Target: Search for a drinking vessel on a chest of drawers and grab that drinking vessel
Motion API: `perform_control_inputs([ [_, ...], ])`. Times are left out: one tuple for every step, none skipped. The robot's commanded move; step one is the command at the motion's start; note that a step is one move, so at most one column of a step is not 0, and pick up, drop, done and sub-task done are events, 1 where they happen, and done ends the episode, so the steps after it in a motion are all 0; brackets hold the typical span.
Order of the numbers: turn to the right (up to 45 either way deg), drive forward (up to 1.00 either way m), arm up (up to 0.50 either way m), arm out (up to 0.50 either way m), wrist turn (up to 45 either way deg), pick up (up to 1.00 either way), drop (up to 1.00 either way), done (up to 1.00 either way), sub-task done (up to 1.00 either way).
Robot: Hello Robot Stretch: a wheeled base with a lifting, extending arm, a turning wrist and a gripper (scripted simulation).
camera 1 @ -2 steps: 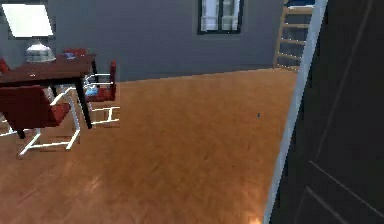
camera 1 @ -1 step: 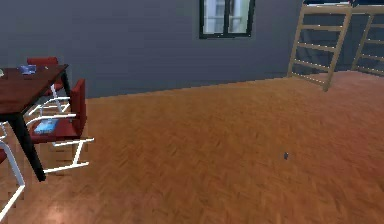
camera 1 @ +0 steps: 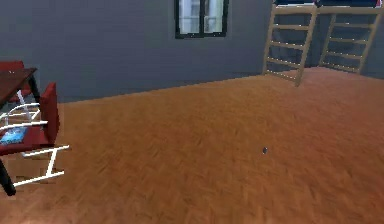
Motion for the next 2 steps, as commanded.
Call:
perform_control_inputs([
  [0.0, 0.45, 0.00, 0.00, 0.0, 0.00, 0.00, 0.00, 0.00],
  [45.0, 0.00, 0.00, 0.00, 0.0, 0.00, 0.00, 0.00, 0.00],
])
